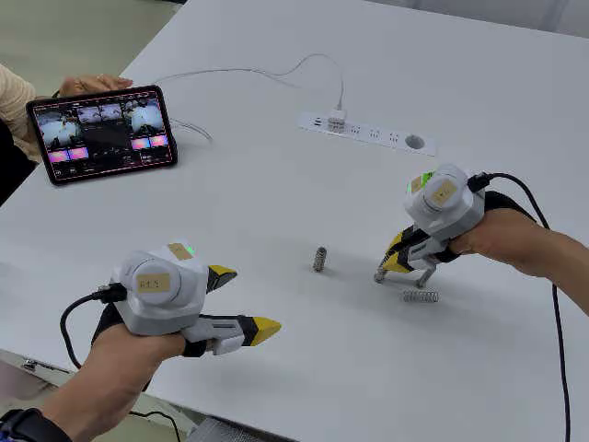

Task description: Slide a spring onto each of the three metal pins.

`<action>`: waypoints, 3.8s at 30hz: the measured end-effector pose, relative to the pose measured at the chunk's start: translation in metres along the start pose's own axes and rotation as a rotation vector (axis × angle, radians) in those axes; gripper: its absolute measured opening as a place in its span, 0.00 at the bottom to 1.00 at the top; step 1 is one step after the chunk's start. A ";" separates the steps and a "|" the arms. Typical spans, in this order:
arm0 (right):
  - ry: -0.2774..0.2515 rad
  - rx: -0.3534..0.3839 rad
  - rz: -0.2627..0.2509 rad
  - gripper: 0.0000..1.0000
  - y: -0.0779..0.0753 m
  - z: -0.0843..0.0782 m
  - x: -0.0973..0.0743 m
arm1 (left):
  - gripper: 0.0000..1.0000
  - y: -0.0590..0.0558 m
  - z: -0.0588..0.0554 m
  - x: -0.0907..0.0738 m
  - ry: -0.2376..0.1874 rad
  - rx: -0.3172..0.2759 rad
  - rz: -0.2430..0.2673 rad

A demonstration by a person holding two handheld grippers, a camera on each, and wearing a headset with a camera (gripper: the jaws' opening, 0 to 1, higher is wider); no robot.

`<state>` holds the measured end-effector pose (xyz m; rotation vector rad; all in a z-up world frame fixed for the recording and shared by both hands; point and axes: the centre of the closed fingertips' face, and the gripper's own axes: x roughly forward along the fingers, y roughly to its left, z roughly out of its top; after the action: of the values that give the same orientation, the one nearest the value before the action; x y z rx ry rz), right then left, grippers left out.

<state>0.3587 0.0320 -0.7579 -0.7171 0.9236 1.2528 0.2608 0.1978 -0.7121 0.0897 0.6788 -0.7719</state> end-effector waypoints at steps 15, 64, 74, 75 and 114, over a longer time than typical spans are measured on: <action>0.033 -0.016 0.003 0.12 0.001 -0.008 0.016 | 0.62 0.004 -0.001 -0.004 0.001 -0.003 0.009; -0.038 0.101 -0.059 0.57 0.005 -0.009 -0.004 | 0.62 -0.003 0.002 -0.003 -0.009 -0.003 -0.007; -0.059 0.133 -0.101 0.62 0.007 -0.015 -0.017 | 0.63 -0.005 0.004 -0.002 -0.012 0.000 -0.014; -0.062 0.136 -0.105 0.62 0.008 -0.015 -0.020 | 0.63 -0.005 0.004 -0.002 -0.013 0.000 -0.014; -0.198 0.400 -0.253 0.74 0.045 -0.066 -0.074 | 0.66 -0.024 0.029 0.023 -0.017 0.044 -0.072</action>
<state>0.2983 -0.0510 -0.7222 -0.3713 0.8554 0.8627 0.2725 0.1570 -0.6990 0.0991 0.6515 -0.8557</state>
